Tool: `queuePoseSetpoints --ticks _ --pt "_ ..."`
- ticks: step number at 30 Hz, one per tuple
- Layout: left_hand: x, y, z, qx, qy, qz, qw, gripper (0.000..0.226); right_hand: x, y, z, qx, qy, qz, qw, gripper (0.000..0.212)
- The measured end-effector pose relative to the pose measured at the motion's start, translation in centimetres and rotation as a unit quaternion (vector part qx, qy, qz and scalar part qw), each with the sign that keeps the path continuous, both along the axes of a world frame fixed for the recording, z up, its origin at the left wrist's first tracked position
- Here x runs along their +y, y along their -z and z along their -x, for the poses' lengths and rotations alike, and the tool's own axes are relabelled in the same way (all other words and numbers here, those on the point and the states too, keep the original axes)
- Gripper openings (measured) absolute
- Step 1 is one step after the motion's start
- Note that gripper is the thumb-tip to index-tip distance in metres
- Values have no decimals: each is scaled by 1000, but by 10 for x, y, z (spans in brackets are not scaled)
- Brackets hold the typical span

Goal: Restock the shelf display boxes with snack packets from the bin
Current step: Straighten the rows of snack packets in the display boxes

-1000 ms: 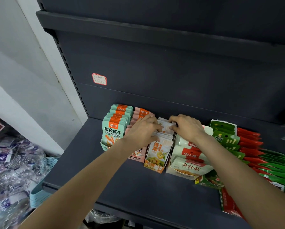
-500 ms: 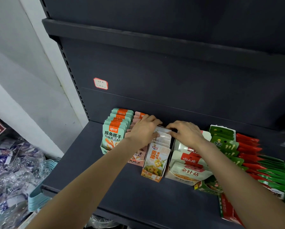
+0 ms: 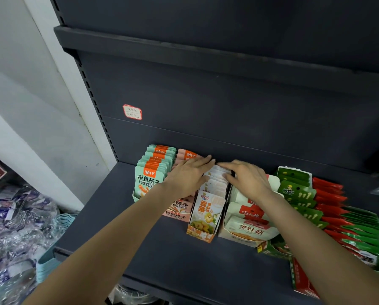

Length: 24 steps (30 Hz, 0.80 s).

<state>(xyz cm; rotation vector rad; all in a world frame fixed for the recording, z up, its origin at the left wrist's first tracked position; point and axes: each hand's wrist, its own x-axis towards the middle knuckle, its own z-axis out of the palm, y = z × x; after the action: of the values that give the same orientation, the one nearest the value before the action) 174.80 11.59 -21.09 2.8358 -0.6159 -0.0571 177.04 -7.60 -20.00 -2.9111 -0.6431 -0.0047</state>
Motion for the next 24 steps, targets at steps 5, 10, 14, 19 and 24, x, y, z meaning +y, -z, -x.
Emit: queuePoseSetpoints --ticks 5,10,14,19,24 --pt "5 -6 15 -23 25 88 996 45 0 0 2 -4 0 14 1000 45" --pt "0 -10 22 19 33 20 999 62 1 -2 4 -2 7 22 1000 46" --pt "-9 -15 14 17 24 -34 999 56 2 -4 3 7 13 25 1000 38" --pt "-12 -17 17 26 47 -76 996 36 4 -6 3 24 21 42 999 41" --pt "-1 -15 27 66 65 -50 994 29 4 -8 5 18 18 47 999 38"
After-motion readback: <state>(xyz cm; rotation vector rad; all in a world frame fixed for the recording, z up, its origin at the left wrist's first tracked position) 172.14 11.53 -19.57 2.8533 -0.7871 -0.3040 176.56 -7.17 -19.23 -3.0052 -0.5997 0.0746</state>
